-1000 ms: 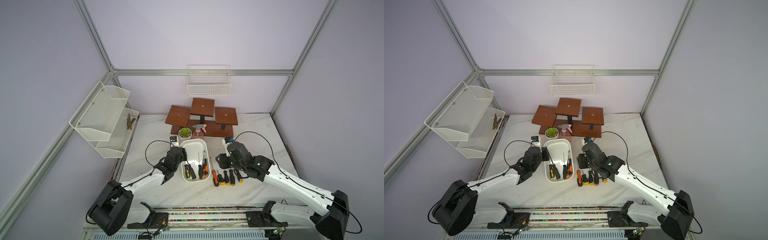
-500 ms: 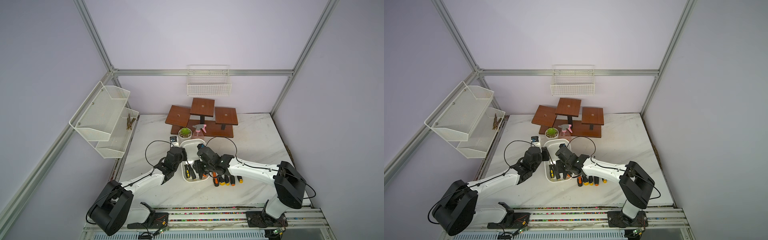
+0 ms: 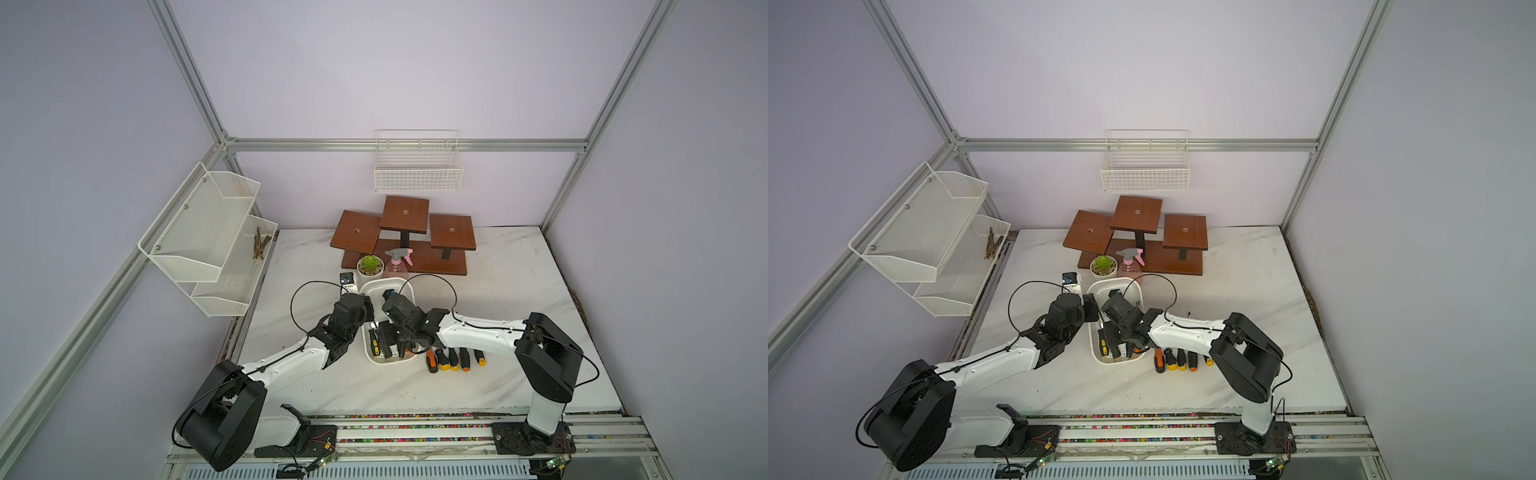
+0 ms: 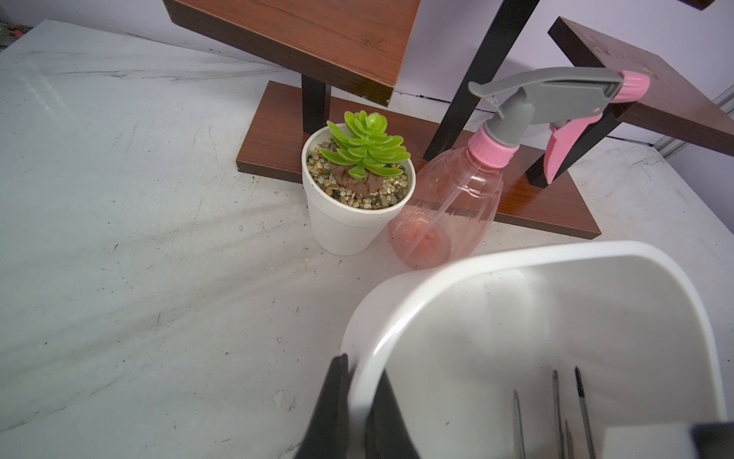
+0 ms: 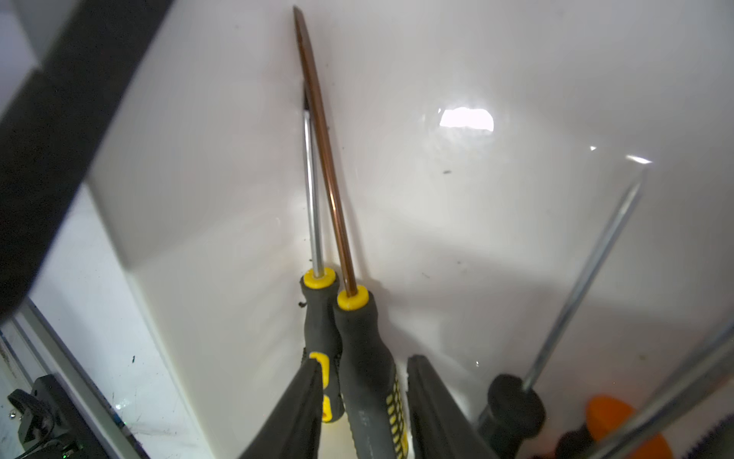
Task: Take out the screwdriver from the storage box
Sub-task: Pick up the screwdriver from the storage box.
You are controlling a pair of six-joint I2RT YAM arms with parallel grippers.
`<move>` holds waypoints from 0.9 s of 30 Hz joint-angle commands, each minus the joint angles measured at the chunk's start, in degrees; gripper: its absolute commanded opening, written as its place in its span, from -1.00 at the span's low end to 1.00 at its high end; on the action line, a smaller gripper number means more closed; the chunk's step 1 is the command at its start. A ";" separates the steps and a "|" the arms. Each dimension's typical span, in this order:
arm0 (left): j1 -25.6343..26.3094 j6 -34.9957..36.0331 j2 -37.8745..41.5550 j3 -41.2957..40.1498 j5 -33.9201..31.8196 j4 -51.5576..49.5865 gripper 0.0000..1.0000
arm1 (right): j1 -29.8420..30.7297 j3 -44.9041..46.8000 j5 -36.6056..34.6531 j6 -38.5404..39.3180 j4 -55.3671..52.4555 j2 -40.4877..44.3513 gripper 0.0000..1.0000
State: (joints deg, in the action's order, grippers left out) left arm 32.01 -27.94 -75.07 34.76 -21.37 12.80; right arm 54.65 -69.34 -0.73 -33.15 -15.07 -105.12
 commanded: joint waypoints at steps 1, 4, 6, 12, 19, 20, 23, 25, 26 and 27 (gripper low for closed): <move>-0.02 -0.22 0.00 0.41 -0.72 1.42 -1.00 | 0.28 -1.82 -1.36 1.55 1.02 -1.88 -0.19; -0.02 -0.31 0.01 0.39 -0.78 1.40 -1.00 | 0.29 -2.45 -2.26 1.90 0.62 -3.11 -0.19; -0.02 -0.36 0.00 0.44 -0.87 1.35 -1.00 | 0.30 -2.89 -3.06 2.44 0.17 -3.79 -0.19; -0.02 -0.44 0.08 0.40 -0.96 1.40 -1.00 | 0.31 -4.13 -5.81 3.53 -1.69 -6.20 -0.20; -0.02 -0.62 0.27 0.17 -1.05 1.37 -1.00 | 0.28 -6.31 -9.34 3.62 -4.15 -9.83 -0.22; -0.02 -0.62 0.27 0.13 -1.05 1.39 -1.00 | 0.32 -6.94 -10.11 3.53 -4.96 -10.50 -0.22; -0.02 -0.64 0.32 0.17 -1.06 1.35 -1.00 | 0.26 -7.53 -11.98 3.31 -6.34 -11.55 -0.25; -0.02 -0.62 0.35 0.13 -1.11 1.46 -1.00 | 0.13 -7.46 -12.58 3.09 -6.73 -11.84 -0.27; -0.02 -0.62 0.36 0.13 -1.06 1.52 -1.00 | 0.07 -7.46 -12.76 3.01 -6.72 -11.93 -0.28; 0.00 -0.62 0.35 0.13 -1.10 1.52 -1.00 | 0.02 -7.47 -13.08 2.93 -7.01 -12.14 -0.30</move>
State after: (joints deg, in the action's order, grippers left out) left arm 31.51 -28.51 -75.11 34.76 -24.18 12.43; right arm 55.79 -77.34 -8.69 -30.37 -18.26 -113.65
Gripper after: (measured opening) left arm 0.086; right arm 0.352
